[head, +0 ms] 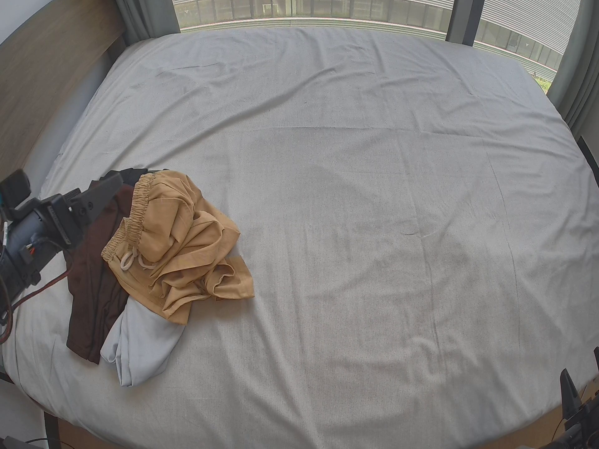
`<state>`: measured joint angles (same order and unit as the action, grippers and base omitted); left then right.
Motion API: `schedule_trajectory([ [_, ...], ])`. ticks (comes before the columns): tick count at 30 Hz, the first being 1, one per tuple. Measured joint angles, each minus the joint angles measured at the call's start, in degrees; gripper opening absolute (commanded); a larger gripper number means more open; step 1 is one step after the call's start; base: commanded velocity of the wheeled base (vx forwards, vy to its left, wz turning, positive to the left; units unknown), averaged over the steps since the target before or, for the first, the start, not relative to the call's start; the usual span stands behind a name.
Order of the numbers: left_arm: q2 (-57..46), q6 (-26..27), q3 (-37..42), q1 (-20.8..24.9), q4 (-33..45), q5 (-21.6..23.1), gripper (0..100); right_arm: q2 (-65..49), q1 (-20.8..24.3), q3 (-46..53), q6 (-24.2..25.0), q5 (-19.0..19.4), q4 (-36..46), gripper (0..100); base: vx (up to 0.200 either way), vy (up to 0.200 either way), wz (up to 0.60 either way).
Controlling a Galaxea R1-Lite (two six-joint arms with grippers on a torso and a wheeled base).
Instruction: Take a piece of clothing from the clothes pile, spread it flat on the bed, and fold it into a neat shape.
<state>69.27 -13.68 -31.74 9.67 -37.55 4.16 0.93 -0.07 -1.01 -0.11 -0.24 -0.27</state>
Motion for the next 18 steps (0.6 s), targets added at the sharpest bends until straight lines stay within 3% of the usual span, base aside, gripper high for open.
schedule_trajectory([
  [18, 14.0, -4.1, -2.6, -7.8, -8.8, 7.3, 100, 0.0, 0.0, 0.0, 0.1, 0.0, 0.0, 100, 0.0, 0.0, 0.0],
])
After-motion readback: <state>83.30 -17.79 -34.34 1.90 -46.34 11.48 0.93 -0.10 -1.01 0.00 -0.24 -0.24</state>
